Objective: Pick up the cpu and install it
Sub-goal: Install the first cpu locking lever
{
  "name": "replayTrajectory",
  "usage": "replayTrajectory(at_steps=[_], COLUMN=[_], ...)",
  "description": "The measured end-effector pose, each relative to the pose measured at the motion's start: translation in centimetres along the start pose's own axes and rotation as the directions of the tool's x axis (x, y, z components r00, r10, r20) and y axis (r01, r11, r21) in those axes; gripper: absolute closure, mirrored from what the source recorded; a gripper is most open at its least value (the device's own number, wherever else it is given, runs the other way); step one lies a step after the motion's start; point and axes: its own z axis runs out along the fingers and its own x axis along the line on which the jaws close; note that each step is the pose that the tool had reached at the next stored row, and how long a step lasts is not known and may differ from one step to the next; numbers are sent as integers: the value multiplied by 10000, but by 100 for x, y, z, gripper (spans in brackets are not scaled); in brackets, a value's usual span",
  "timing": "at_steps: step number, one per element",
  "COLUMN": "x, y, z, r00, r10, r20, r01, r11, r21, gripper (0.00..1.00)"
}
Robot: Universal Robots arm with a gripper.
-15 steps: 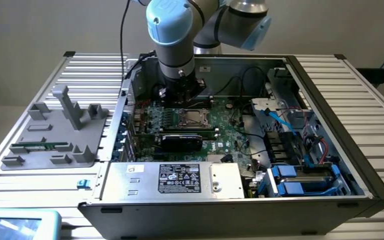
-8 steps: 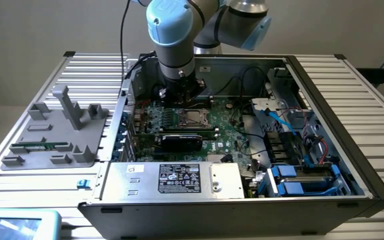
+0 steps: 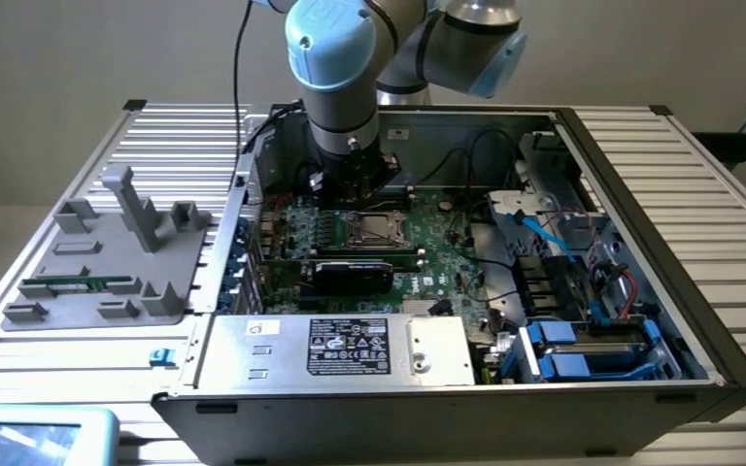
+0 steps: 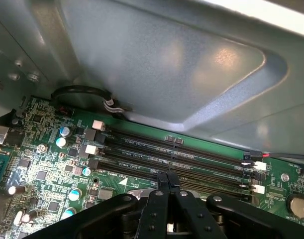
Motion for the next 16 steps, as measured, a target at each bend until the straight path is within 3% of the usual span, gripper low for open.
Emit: replayTrajectory(at_steps=[16], x=[-31], y=[-13], z=[12], r00=[10000], r10=[-83], r20=[-26], r01=[82], r11=[10000], r21=[-17], gripper=[91])
